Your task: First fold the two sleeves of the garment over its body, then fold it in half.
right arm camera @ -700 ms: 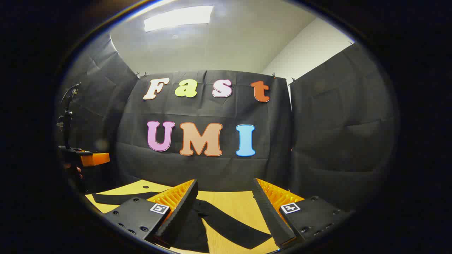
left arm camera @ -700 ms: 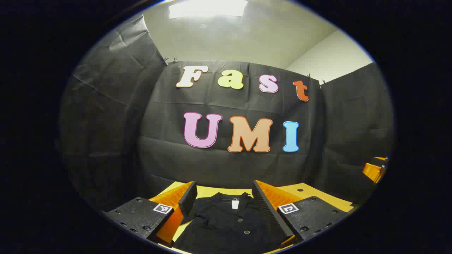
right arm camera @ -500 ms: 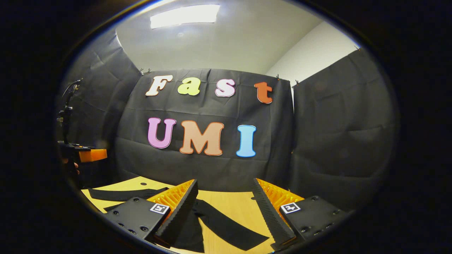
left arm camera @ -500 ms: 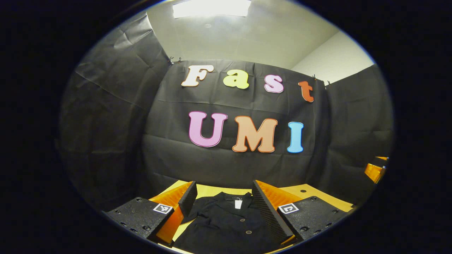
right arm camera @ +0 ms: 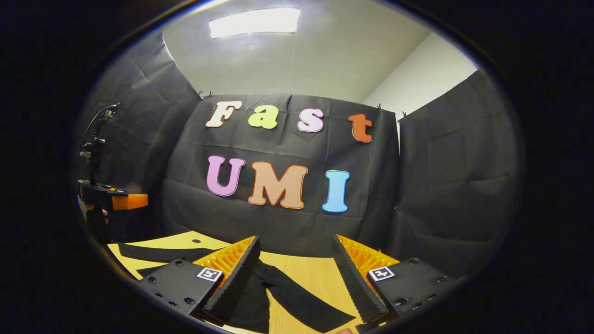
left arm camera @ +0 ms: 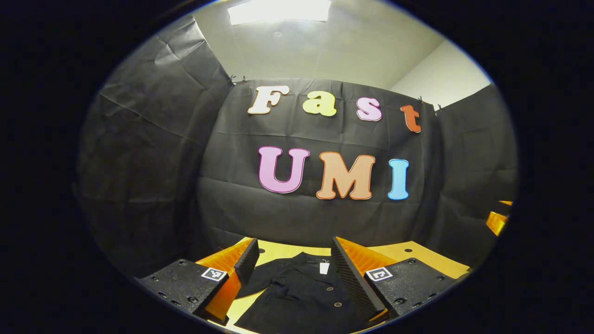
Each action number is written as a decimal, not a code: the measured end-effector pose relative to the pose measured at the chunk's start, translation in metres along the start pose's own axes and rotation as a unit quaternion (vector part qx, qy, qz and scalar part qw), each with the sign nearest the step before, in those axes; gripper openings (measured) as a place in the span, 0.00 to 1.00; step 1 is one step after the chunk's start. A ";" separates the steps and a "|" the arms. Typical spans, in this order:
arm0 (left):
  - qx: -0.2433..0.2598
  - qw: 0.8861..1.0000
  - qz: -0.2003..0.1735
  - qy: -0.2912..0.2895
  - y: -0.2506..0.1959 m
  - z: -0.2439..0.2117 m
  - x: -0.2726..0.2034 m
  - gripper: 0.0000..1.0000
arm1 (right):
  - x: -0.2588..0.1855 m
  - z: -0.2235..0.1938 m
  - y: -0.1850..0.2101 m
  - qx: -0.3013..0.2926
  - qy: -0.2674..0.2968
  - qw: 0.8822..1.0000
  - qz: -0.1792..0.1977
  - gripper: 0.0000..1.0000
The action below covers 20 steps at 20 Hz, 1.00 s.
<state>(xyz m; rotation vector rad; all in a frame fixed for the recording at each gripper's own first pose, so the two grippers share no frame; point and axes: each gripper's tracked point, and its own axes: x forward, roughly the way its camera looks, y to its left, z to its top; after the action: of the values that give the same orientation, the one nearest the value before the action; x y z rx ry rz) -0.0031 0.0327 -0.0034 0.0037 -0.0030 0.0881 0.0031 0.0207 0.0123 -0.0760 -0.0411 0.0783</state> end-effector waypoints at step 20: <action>0.003 1.000 -0.002 0.012 0.001 -0.008 -0.012 0.92 | -0.015 0.001 -0.004 -0.009 0.007 1.000 0.002 0.98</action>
<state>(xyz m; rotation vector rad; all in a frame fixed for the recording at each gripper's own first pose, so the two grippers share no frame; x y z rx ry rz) -0.0147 0.0331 -0.0118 0.0085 0.0221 0.0835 -0.0120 0.0160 0.0135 -0.0944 -0.0282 0.0811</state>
